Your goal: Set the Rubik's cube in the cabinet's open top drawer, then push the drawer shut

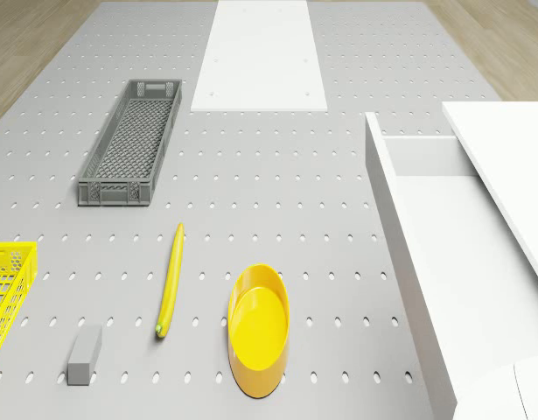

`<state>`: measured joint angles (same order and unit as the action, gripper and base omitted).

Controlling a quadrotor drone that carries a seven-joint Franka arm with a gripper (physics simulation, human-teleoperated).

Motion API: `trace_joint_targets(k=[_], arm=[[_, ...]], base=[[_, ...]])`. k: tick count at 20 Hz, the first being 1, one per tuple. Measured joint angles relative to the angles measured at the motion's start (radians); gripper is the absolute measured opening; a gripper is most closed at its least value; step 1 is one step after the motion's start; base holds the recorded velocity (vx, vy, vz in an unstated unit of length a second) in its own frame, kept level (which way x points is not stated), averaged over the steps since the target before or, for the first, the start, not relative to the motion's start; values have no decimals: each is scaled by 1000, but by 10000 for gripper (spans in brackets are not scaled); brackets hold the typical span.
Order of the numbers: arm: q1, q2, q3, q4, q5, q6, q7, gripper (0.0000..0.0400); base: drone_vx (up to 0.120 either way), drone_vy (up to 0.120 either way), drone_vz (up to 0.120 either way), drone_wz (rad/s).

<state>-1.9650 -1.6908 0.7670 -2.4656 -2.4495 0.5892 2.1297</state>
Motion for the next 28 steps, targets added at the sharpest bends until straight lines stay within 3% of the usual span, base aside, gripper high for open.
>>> trace_joint_targets(k=[8,15,23,28], arm=[[128,-6,-26,-16,-200,38,-137,400],[240,-15,-46,-9,-365,103,-256,398],[293,-36,-58,26,-427,181,-296,400],[299,-39,-60,42,-432,199,-300,400]], base=[[0,0,0,0],[0,0,0,0],[0,5,0,0],[0,120,0,0]])
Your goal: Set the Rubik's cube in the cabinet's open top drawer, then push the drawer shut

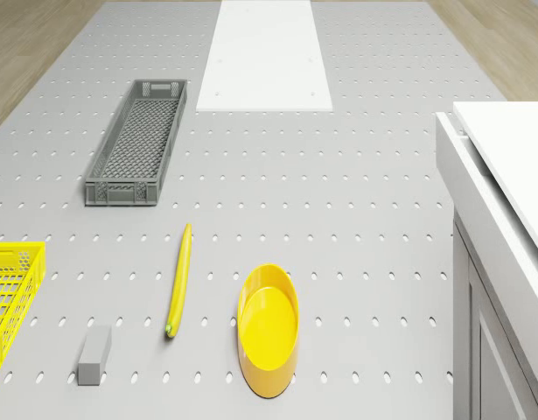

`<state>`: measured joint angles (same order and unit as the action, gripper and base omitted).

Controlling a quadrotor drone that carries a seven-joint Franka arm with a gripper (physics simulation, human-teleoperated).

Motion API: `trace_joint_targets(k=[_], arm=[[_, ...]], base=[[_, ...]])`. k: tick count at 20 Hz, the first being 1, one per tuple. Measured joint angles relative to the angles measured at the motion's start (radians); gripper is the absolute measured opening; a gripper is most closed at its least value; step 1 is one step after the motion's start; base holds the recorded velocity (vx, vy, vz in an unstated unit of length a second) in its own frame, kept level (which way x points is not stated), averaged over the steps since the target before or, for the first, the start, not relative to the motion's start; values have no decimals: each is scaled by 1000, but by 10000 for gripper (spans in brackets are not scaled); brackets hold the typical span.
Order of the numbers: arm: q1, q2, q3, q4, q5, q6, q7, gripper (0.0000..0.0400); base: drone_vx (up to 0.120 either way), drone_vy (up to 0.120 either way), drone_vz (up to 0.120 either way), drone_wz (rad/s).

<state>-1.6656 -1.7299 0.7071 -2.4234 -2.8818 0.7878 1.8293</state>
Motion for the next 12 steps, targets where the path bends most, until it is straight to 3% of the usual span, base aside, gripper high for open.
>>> trace_joint_targets(k=[7,12], arm=[[6,-1,2,7,-1,7,-5,400],[4,0,1,11,0,8,-2,400]], base=[[0,120,0,0],[0,0,0,0]])
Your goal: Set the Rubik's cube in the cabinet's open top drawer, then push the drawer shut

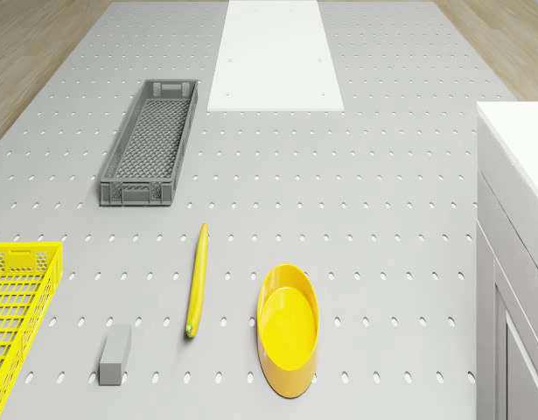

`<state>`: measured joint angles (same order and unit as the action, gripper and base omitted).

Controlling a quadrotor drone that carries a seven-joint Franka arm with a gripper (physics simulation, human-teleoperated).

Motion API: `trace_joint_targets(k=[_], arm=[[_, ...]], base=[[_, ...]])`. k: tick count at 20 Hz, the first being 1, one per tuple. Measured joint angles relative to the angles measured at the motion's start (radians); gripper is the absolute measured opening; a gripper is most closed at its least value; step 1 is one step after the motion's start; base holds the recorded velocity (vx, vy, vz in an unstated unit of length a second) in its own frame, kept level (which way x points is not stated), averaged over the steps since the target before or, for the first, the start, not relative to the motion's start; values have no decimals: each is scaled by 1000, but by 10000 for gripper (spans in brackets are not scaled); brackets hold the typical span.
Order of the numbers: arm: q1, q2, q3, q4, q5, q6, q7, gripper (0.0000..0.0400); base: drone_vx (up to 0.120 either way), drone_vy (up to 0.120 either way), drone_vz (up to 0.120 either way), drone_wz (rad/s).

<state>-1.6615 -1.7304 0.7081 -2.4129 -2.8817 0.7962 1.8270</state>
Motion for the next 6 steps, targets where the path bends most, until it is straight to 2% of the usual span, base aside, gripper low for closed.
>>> trace_joint_targets(k=[6], arm=[[1,0,0,1,-1,1,0,400]], base=[[0,0,0,0]])
